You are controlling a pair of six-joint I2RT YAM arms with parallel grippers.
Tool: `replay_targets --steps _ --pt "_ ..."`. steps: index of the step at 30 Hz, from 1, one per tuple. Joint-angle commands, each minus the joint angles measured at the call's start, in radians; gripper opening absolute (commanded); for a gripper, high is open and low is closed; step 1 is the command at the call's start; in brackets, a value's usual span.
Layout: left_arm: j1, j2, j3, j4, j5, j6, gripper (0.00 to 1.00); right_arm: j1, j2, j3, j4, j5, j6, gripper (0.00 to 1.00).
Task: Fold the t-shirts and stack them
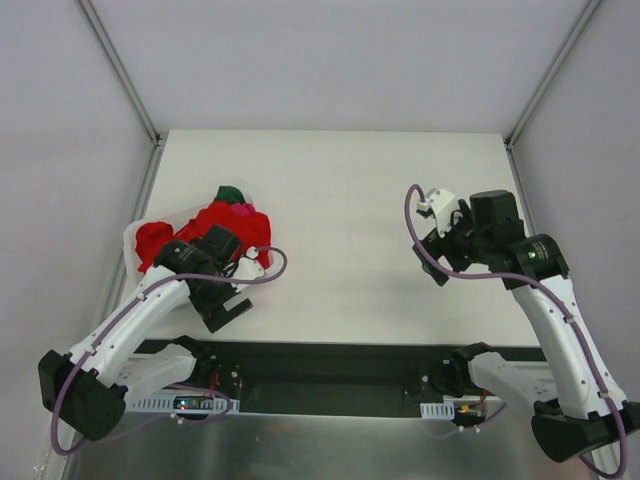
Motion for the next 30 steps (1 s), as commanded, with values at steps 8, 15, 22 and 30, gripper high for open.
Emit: replay_targets --steps 8,15,22,30 --pt "0.007 0.134 0.118 0.155 -0.048 0.076 0.99 0.007 -0.053 -0.001 -0.017 0.016 -0.016 0.96" --pt "0.008 0.134 -0.040 0.204 -0.008 0.074 0.97 0.007 -0.050 -0.012 -0.006 0.016 -0.018 0.96" --pt "0.013 0.149 -0.078 0.261 -0.059 0.160 0.00 0.007 -0.043 -0.009 -0.004 0.002 -0.002 0.96" --pt "0.136 0.246 -0.057 0.434 -0.131 0.430 0.00 0.006 -0.067 -0.012 -0.020 0.019 -0.005 0.96"
